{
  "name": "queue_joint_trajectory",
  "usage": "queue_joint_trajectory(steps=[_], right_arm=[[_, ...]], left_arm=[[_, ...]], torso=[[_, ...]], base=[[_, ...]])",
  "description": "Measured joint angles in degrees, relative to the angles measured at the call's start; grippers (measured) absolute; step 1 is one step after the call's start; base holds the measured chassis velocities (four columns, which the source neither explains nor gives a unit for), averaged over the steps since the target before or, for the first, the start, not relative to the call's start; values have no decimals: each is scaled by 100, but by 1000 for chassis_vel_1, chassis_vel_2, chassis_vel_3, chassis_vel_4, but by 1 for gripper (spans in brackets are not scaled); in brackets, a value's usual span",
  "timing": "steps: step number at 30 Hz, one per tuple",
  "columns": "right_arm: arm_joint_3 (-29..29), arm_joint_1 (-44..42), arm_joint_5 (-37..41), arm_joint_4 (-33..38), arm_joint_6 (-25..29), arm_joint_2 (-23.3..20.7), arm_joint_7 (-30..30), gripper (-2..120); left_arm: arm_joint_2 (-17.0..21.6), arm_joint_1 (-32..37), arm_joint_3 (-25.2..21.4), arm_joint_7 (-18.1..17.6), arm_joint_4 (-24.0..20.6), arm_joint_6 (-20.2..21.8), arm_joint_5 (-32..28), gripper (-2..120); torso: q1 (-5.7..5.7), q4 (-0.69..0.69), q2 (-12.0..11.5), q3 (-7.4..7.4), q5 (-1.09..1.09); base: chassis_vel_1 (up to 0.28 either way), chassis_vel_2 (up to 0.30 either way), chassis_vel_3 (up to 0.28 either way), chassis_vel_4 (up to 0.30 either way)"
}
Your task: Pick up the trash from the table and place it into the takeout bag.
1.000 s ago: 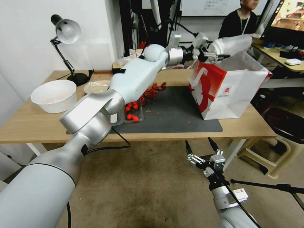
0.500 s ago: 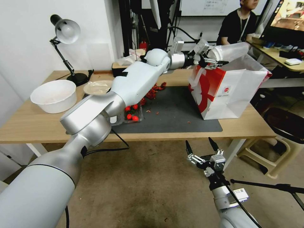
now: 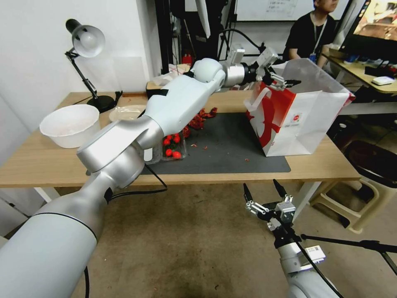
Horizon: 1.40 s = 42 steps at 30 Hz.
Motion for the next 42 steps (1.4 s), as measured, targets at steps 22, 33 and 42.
queue_joint_trajectory(steps=[22, 33, 42], right_arm=[[37, 6, 7, 94, -87, -96, 94, 100], [105, 35, 86, 239, -186, -212, 157, 100], [105, 6, 78, 228, -179, -179, 158, 100]], left_arm=[[1385, 1132, 304, -5225, -2498, 105, -262, 100], [1991, 2343, -40, -7612, -4115, 323, 744, 100], [2313, 2747, -272, -7622, -4590, 263, 1018, 100]], torso=[[0, 0, 0, 0, -1], [0, 1, 0, 0, -2], [0, -2, 0, 0, -1]], base=[[0, 0, 0, 0], [0, 0, 0, 0], [0, 0, 0, 0]])
